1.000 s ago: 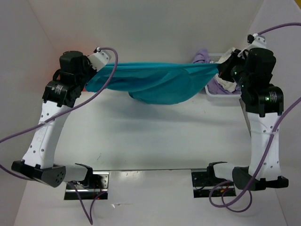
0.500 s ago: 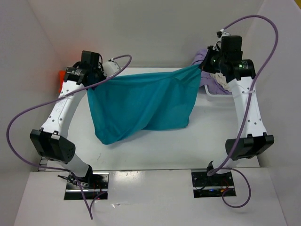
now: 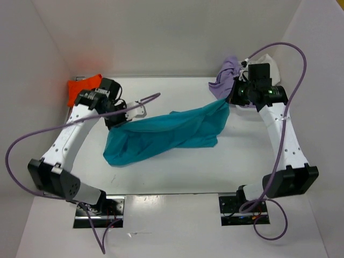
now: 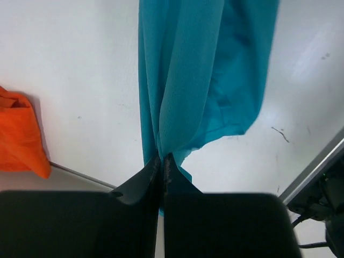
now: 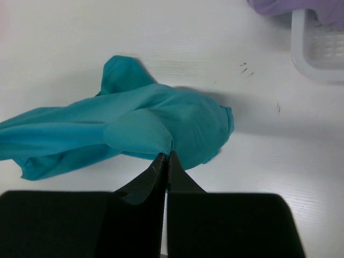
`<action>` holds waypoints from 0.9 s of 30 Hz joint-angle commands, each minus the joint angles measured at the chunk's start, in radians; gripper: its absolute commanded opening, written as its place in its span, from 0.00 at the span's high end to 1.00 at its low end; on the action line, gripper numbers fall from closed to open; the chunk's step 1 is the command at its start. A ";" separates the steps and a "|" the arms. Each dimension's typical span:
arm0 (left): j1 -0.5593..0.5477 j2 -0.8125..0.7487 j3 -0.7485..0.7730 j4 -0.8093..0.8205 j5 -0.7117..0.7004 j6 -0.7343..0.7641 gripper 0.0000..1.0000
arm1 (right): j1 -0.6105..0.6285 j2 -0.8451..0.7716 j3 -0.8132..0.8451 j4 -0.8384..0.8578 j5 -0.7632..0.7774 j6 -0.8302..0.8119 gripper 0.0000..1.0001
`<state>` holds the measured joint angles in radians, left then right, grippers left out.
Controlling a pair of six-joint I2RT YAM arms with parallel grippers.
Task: Fold and stack the t-shirts
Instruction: Flatten out the tshirt
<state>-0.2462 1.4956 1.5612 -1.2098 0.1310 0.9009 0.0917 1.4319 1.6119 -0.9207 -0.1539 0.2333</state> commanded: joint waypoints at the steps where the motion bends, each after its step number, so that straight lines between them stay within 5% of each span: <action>1: -0.100 -0.162 -0.091 -0.086 0.027 -0.016 0.95 | -0.006 -0.139 -0.021 0.078 -0.024 -0.032 1.00; 7: -0.116 -0.146 -0.204 -0.057 0.151 0.068 0.95 | 0.003 -0.157 -0.043 0.088 -0.036 -0.032 1.00; 15: 0.103 0.255 -0.083 0.253 0.182 0.021 0.84 | 0.043 -0.024 -0.113 0.209 -0.101 0.017 1.00; 20: 0.147 0.458 0.077 0.344 0.156 -0.118 0.59 | 0.089 0.134 -0.095 0.255 -0.110 0.017 1.00; 24: 0.156 0.422 0.053 0.509 0.064 -0.247 0.35 | 0.115 0.234 -0.038 0.243 -0.110 0.008 1.00; 27: 0.156 0.297 -0.028 0.556 0.035 -0.235 0.35 | 0.115 0.256 -0.026 0.243 -0.110 0.008 1.00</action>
<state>-0.0898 1.9385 1.5703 -0.7464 0.1898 0.7227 0.1978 1.6981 1.5200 -0.7277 -0.2520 0.2451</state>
